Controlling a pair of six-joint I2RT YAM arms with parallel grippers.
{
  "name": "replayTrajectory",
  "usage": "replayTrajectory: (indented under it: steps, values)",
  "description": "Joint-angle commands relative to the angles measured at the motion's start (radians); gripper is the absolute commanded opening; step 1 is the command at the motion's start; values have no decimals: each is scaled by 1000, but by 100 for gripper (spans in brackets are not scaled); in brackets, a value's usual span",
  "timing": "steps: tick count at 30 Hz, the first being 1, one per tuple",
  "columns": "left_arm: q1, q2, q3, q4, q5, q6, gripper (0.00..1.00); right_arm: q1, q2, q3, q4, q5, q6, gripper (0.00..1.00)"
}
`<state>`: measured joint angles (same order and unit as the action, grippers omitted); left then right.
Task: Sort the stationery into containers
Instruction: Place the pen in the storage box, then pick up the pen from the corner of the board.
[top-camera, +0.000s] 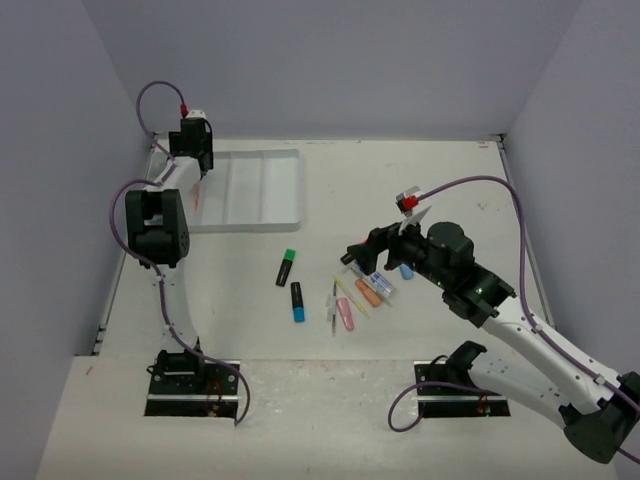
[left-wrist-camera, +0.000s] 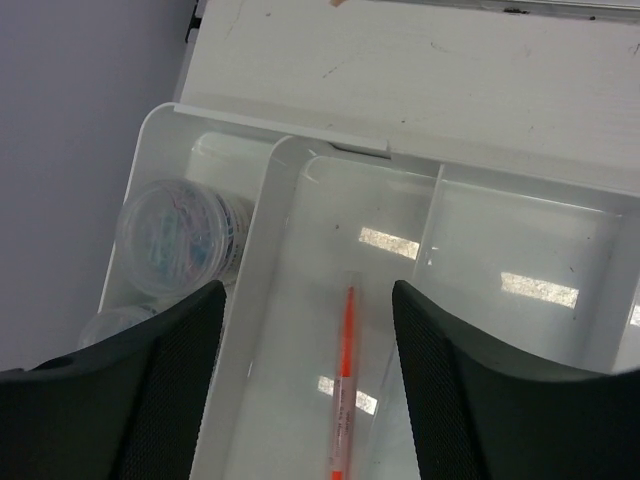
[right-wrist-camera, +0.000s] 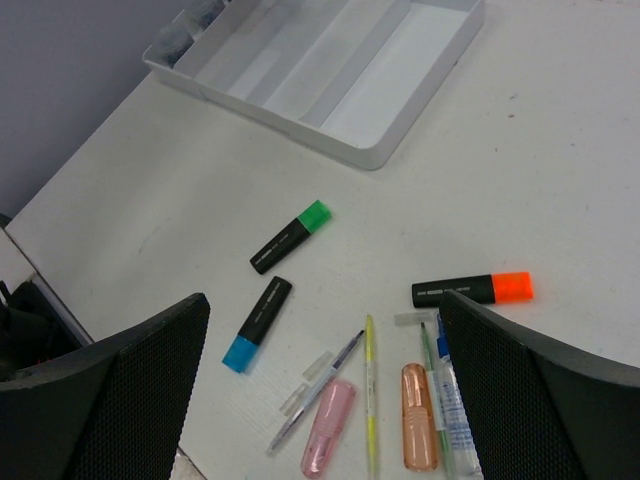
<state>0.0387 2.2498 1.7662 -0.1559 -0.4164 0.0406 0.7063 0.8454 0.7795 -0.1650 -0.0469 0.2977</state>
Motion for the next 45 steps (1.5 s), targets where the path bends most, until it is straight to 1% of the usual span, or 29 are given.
replayTrajectory:
  steps: [1,4,5,7,8,9,10,11,13,14,15,17,18,20,24,28,32,35,39,45]
  values:
    - [0,-87,87,-66,12,-40,73,1,17,20,30,-16,3,99]
    - [-14,-183,148,-142,24,-101,81,1,44,24,30,-12,-4,99]
    - [-20,-211,162,-170,26,-122,85,1,56,27,27,-15,-5,99]
    - [-26,-295,199,-275,60,-242,100,1,111,51,-1,-15,-8,99]
    - [-26,-334,202,-316,76,-271,100,1,138,65,-16,-9,-8,98]
    - [-25,-397,180,-354,136,-366,100,1,177,88,-44,5,-5,95]
    - [-25,-499,112,-380,205,-443,100,1,228,126,-95,28,5,90]
    - [-25,-591,24,-366,268,-491,100,1,264,155,-149,40,19,84]
    - [-28,-842,-267,-222,441,-532,100,1,320,209,-205,68,51,74]
    - [-34,-963,-411,-150,492,-549,100,3,338,229,-243,70,65,66]
    - [-77,-1018,-472,-134,531,-563,100,4,345,235,-277,70,72,57]
    - [-158,-1182,-628,-117,504,-537,100,7,365,239,-325,60,78,46]
    - [-185,-1241,-692,-125,484,-521,100,12,376,235,-344,53,71,43]
    - [-200,-1361,-764,-171,502,-495,100,29,401,234,-384,53,53,37]
    - [-198,-1491,-880,-234,580,-415,100,76,482,234,-437,107,37,27]
    - [-198,-1544,-955,-260,621,-356,100,108,537,228,-419,119,23,27]
    - [-200,-1575,-1048,-245,613,-357,100,122,644,256,-432,125,6,27]
    - [-200,-1592,-1059,-232,625,-351,100,126,700,268,-427,137,-5,27]
    - [-208,-1571,-1069,-220,632,-350,100,128,780,283,-435,121,-17,27]
    - [-215,-1573,-1074,-214,640,-352,100,133,842,291,-424,109,-26,26]
